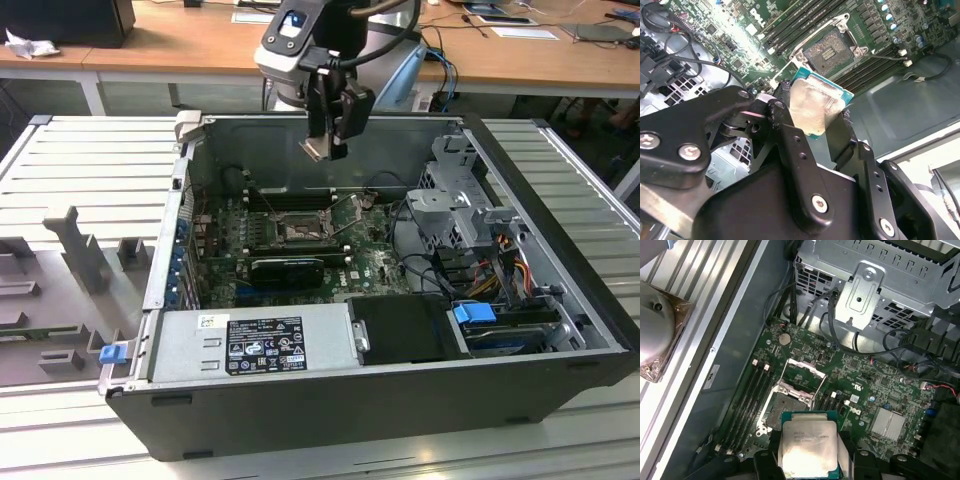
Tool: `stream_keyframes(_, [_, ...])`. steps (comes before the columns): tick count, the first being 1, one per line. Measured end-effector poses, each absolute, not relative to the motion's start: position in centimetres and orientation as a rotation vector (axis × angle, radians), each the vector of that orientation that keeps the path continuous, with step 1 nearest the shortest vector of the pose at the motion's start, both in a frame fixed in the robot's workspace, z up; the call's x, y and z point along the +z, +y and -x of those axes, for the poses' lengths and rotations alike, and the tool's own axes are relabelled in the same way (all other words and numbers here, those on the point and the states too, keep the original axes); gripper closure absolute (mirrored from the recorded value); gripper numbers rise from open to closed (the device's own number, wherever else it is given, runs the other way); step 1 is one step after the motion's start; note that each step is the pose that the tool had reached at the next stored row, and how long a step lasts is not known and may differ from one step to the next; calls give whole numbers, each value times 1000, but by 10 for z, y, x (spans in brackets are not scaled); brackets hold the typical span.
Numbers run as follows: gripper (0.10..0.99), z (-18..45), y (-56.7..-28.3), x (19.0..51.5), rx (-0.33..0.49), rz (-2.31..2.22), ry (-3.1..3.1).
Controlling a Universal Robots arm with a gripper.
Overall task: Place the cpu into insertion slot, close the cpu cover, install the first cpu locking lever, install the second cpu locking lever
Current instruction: 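Place the cpu into insertion slot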
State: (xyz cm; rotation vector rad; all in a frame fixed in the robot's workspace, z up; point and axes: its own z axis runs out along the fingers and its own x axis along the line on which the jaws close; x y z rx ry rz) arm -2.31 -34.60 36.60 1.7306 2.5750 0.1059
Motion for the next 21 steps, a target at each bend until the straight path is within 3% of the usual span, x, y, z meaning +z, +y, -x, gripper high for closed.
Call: stream_keyframes(21, [561, 23, -346, 363, 91, -2167, 2204])
